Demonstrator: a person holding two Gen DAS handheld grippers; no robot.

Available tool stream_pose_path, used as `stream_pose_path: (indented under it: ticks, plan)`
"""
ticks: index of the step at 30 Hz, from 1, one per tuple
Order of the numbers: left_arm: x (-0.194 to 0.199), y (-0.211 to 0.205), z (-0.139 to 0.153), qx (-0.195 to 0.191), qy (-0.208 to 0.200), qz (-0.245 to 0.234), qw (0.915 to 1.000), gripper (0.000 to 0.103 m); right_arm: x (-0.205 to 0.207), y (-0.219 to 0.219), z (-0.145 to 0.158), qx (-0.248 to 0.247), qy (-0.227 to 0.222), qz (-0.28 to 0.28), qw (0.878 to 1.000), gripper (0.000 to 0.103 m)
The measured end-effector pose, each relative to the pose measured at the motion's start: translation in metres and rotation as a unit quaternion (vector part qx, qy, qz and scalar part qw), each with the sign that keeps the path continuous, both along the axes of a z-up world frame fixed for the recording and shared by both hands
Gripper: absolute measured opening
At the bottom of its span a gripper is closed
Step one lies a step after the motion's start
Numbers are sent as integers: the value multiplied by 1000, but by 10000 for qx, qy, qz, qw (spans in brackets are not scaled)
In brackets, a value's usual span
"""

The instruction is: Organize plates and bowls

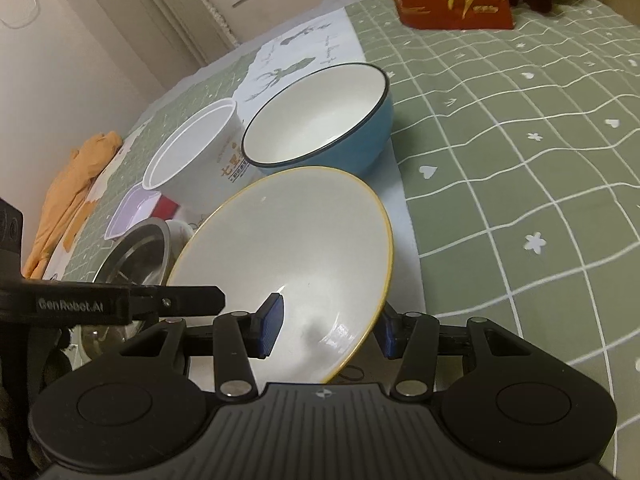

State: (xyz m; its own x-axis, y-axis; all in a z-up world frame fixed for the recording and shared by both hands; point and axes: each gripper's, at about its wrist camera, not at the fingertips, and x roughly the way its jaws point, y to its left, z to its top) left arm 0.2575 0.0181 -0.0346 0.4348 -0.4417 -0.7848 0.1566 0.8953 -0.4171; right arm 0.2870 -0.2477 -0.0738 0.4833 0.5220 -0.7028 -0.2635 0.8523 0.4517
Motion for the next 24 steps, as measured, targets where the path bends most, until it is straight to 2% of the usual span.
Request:
stream_pose_path:
  ticks: [7, 10, 13, 17, 19, 21, 24]
  plan:
    - [3, 11, 15, 38, -236, -65, 9997, 29, -33, -15, 25, -239, -557, -951, 9936, 49]
    - [9, 20, 22, -54, -315, -8, 9995, 29, -35, -14, 43, -622, -688, -1314, 9870, 49]
    - [16, 25, 33, -34, -487, 121, 9987, 29, -36, -8, 68, -1214, -1049, -1333, 9780, 49]
    - [23, 35, 37, -190, -522, 402, 9976, 29, -30, -2, 98, -1668, -1448, -1248, 9673, 61]
    - [30, 41, 37, -409, -336, 462, 9975, 29, -22, 1, 107, -1705, -1561, -1186, 9657, 63]
    - [40, 46, 41, -613, -243, 466, 9967, 29, -10, 1, 109, -1568, -1498, -1151, 9694, 66]
    - [51, 49, 51, -506, -456, 492, 9965, 29, 15, 2, 106, -1344, -1083, -1014, 9798, 66]
